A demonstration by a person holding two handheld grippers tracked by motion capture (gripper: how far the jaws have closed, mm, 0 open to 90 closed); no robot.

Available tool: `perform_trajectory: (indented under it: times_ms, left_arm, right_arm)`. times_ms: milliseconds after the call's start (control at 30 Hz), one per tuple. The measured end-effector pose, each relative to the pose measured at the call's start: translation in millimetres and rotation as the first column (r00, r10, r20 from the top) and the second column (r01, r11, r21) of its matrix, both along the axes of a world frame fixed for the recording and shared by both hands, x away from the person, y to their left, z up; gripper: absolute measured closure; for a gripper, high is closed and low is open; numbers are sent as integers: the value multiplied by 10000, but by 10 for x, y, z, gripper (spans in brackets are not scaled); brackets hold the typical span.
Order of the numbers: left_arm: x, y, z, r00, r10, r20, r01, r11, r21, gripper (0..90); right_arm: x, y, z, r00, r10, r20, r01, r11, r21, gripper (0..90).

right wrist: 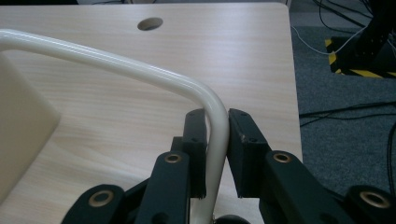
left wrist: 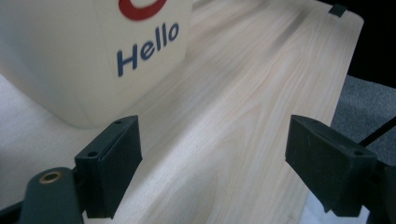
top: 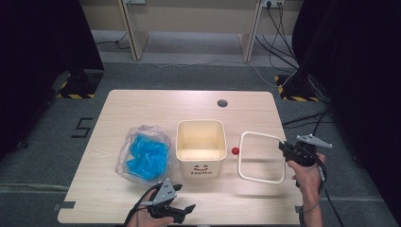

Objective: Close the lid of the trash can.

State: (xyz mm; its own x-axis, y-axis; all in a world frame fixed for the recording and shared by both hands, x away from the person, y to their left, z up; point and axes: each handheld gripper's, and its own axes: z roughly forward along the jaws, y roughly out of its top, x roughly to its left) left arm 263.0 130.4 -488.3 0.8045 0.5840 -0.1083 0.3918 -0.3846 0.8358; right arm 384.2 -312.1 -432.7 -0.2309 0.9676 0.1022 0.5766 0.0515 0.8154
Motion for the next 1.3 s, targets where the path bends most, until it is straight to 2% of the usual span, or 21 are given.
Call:
perform_trajectory:
  times_ms: [100, 333, 467, 667, 867, 1033, 1100, 1167, 1300]
  left_arm:
    - [-4, -7, 71, 9999, -2, 167, 3, 10000, -87, 178]
    - [-1, -18, 229, 9988, -17, 491, 37, 9992, -402, 179]
    - [17, -11, 245, 9985, 56, 539, -36, 9992, -387, 181]
    - [43, 40, 314, 9970, 315, 708, -272, 9978, -602, 186]
    - [82, 73, 393, 9940, 673, 866, -595, 9942, -899, 186]
    - [114, 5, 445, 9916, 864, 961, -773, 9924, -954, 185]
    - [129, -44, 440, 9917, 780, 1018, -697, 9942, -825, 182]
    - [144, -78, 422, 9931, 744, 912, -663, 9939, -883, 182]
    - [160, -109, 422, 9925, 734, 981, -651, 9942, -855, 183]
  right_arm:
    - [21, 20, 125, 9998, 49, 167, -47, 10000, -87, 781]
    - [95, 143, 408, 9981, 311, 534, -313, 9995, 35, 782]
    - [157, 301, 576, 9952, 638, 748, -637, 9980, -31, 783]
    - [268, 592, 754, 9878, 1212, 981, -1213, 9926, -46, 784]
    - [357, 876, 831, 9794, 1742, 1016, -1738, 9847, -134, 793]
    - [416, 1087, 859, 9715, 2159, 981, -2162, 9763, -72, 809]
    - [448, 1179, 836, 9691, 2316, 851, -2309, 9728, -177, 810]
    - [479, 1260, 786, 9665, 2496, 599, -2486, 9683, -243, 811]
    - [530, 1365, 689, 9641, 2639, 307, -2634, 9645, -172, 811]
